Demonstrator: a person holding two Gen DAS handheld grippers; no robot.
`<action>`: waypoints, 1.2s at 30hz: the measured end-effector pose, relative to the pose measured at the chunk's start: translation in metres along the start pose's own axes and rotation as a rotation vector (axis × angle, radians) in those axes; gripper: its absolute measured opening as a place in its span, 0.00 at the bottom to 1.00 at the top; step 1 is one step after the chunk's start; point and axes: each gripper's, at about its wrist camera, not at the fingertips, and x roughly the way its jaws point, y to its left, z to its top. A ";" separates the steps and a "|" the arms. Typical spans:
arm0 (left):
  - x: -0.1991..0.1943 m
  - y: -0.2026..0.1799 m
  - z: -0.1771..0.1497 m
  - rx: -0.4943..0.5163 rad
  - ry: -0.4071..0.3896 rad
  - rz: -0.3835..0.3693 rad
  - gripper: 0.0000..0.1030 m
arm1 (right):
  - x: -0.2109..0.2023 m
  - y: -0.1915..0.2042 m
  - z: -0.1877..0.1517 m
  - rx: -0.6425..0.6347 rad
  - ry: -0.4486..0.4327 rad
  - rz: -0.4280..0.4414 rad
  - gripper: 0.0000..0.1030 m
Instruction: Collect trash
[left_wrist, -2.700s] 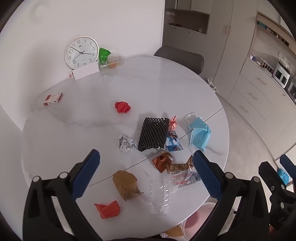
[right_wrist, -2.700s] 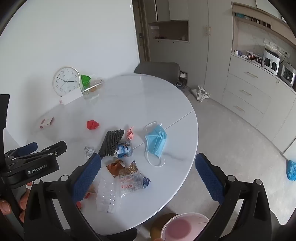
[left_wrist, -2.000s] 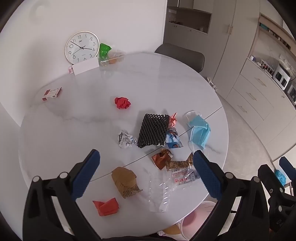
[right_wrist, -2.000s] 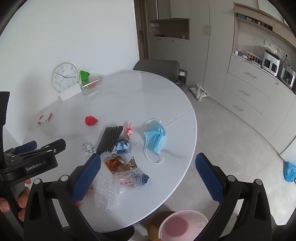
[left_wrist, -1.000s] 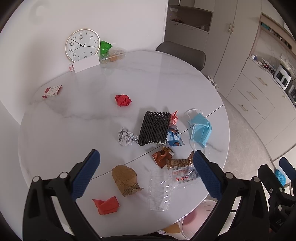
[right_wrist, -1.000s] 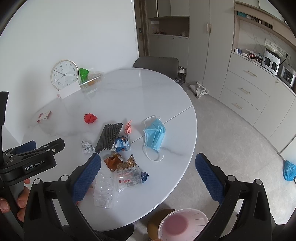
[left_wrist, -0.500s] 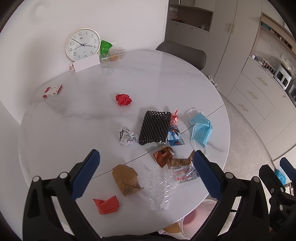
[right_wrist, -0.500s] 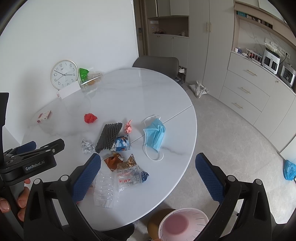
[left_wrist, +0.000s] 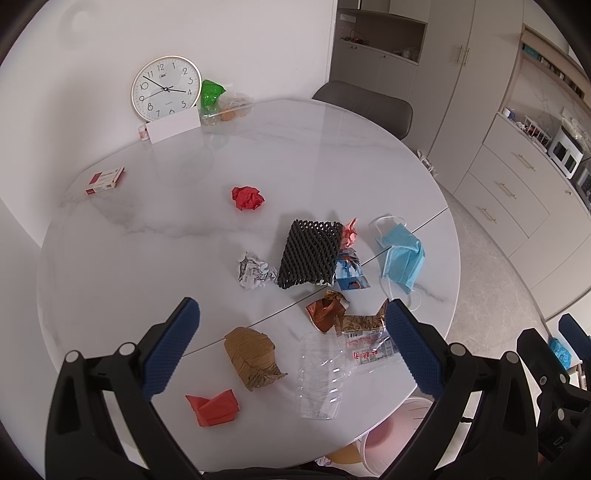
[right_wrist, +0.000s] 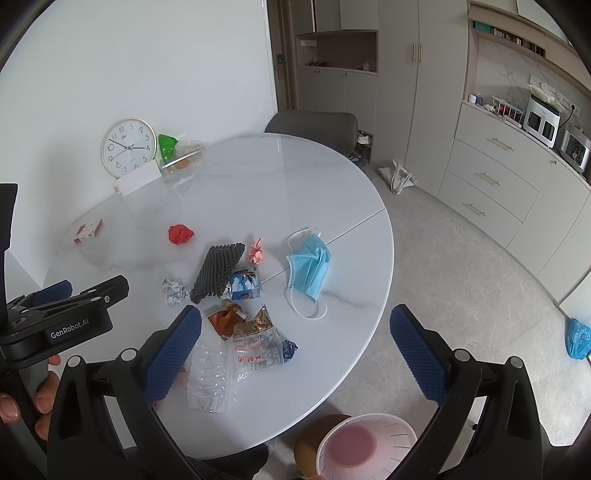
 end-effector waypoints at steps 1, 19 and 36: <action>0.000 0.000 0.001 0.001 0.000 0.000 0.94 | 0.000 0.000 0.000 0.001 0.000 0.001 0.98; 0.005 0.001 0.000 0.016 0.012 0.011 0.94 | 0.001 0.002 -0.006 -0.001 0.006 0.013 0.98; 0.057 0.080 -0.074 0.396 0.106 -0.082 0.94 | 0.059 0.041 -0.047 -0.057 0.231 0.086 0.98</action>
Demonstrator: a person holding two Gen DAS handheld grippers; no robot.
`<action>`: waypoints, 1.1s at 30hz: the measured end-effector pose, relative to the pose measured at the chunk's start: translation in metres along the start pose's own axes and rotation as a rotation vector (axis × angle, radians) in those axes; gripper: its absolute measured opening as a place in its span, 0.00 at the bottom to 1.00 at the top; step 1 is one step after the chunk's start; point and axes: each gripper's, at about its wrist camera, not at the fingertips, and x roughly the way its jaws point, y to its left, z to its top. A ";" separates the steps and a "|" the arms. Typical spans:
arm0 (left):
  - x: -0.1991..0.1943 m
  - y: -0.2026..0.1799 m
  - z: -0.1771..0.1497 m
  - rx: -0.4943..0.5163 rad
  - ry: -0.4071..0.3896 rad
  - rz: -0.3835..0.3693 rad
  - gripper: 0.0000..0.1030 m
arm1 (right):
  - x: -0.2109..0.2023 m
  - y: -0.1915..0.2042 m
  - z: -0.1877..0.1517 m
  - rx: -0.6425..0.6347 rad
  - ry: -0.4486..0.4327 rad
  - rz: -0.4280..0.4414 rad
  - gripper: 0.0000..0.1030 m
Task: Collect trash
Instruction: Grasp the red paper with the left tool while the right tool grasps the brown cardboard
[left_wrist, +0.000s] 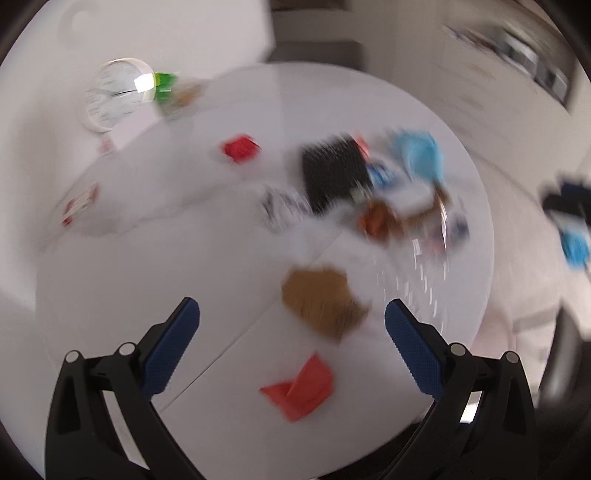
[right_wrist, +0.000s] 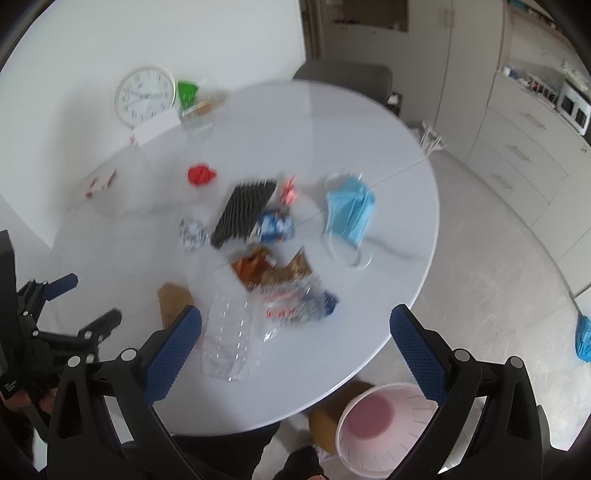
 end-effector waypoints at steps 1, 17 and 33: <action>0.006 -0.001 -0.010 0.080 0.030 -0.031 0.94 | 0.005 0.002 -0.003 -0.008 0.019 0.000 0.98; 0.095 -0.008 -0.071 0.412 0.178 -0.221 0.56 | 0.066 0.052 -0.030 -0.138 0.237 0.066 0.98; 0.080 0.072 -0.071 -0.087 0.142 -0.272 0.29 | 0.135 0.162 0.019 -0.551 0.302 0.227 0.98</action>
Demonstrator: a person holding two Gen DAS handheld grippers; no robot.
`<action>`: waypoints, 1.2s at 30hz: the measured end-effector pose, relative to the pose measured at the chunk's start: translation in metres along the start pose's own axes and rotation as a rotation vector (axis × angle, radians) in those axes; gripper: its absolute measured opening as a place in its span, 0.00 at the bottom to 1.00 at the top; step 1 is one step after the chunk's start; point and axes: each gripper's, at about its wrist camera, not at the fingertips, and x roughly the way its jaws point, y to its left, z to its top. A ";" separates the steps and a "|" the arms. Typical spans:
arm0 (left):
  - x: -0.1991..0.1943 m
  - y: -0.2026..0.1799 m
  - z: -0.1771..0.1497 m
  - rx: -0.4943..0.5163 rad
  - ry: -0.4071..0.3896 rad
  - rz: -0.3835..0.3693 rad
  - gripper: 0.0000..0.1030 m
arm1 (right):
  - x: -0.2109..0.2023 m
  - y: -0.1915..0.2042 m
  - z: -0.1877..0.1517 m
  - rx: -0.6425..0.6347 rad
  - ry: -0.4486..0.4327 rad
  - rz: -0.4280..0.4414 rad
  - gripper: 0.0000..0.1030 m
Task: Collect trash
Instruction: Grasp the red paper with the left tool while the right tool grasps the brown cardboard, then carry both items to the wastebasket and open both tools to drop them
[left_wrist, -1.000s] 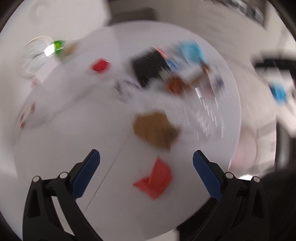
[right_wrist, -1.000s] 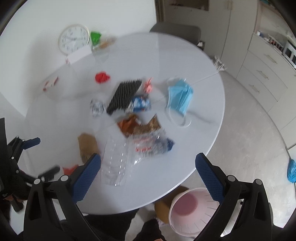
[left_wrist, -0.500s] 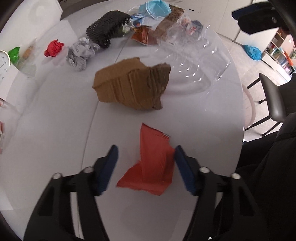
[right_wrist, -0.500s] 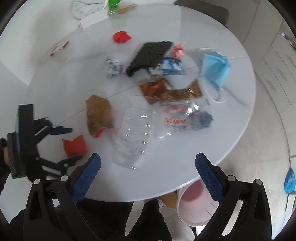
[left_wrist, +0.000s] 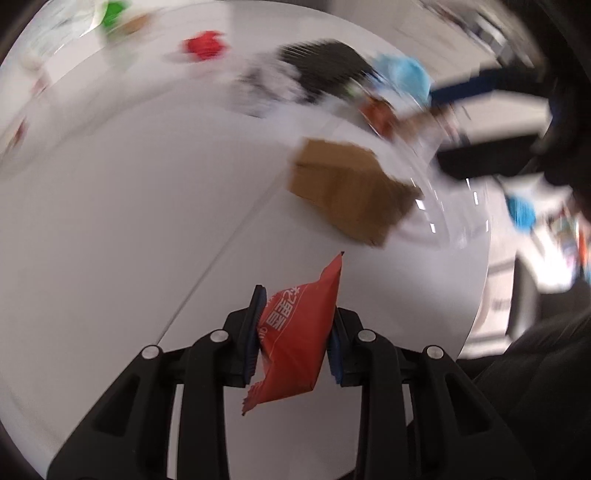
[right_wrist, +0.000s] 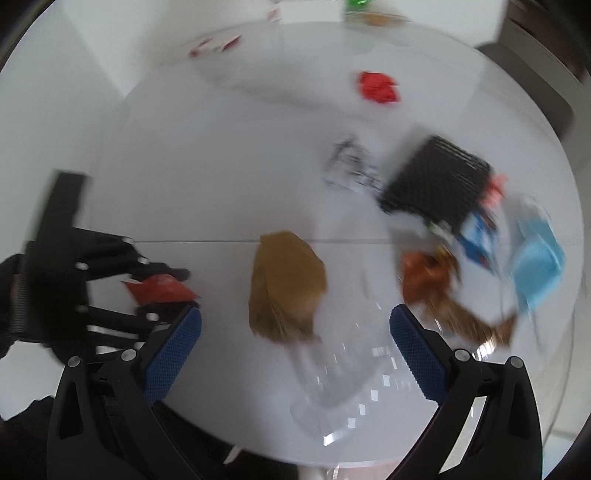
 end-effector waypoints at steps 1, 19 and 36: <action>-0.004 0.005 -0.001 -0.035 -0.008 0.007 0.29 | 0.012 0.002 0.008 -0.013 0.025 -0.005 0.98; -0.055 0.006 0.024 -0.127 -0.094 0.117 0.29 | 0.021 -0.028 0.035 0.135 0.007 0.137 0.47; -0.029 -0.250 0.097 0.594 -0.089 -0.234 0.29 | -0.075 -0.174 -0.302 1.003 -0.076 -0.151 0.49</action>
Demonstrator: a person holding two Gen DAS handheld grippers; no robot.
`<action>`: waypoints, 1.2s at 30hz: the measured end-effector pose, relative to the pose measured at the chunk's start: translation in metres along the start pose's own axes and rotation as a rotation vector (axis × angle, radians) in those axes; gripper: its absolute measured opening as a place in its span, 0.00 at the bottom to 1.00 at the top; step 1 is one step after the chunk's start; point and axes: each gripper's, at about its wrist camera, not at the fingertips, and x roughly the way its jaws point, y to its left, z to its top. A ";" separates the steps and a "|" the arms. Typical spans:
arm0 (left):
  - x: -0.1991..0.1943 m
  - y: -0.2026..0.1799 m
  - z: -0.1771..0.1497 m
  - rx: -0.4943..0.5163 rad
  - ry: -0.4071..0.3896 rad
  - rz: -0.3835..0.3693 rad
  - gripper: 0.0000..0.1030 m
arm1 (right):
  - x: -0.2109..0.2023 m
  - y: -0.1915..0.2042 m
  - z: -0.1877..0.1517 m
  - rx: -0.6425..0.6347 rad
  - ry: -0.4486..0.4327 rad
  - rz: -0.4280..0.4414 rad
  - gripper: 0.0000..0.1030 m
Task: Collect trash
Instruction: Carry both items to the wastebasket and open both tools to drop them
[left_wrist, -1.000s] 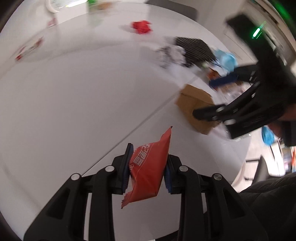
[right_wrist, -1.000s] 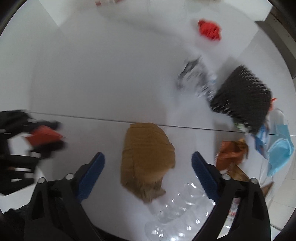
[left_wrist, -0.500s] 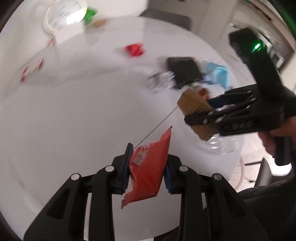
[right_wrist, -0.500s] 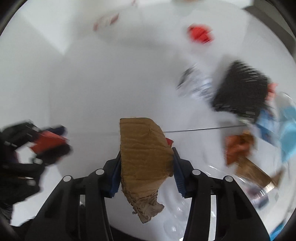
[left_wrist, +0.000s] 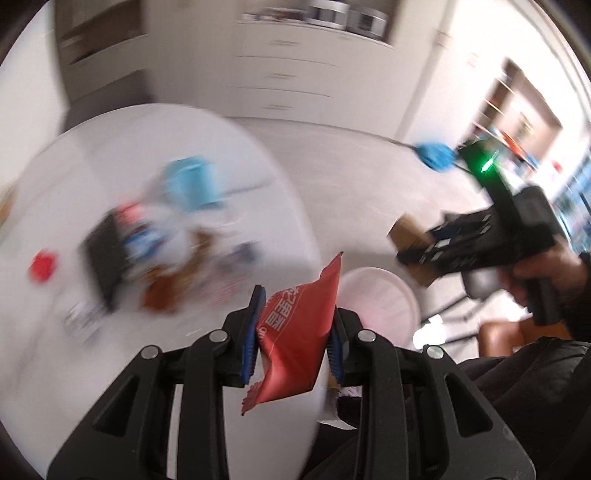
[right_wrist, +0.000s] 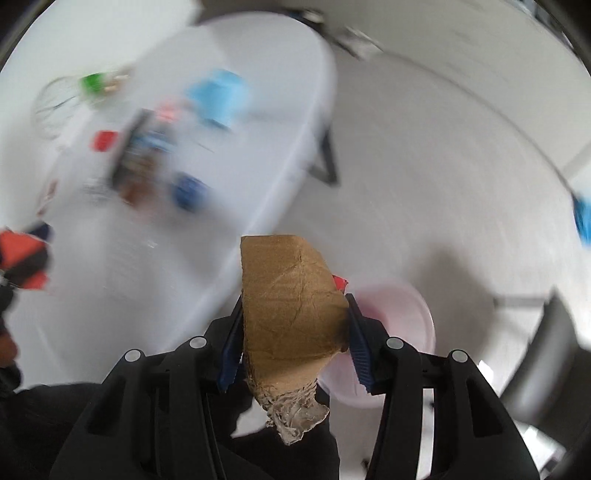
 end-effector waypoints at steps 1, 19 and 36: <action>0.010 -0.015 0.006 0.036 0.014 -0.027 0.29 | 0.009 -0.010 -0.010 0.032 0.017 0.000 0.49; 0.140 -0.175 0.045 0.252 0.213 -0.183 0.47 | -0.012 -0.147 -0.071 0.338 -0.027 -0.111 0.98; 0.081 -0.151 0.067 0.132 0.075 -0.062 0.92 | -0.037 -0.146 -0.073 0.327 -0.088 -0.092 0.98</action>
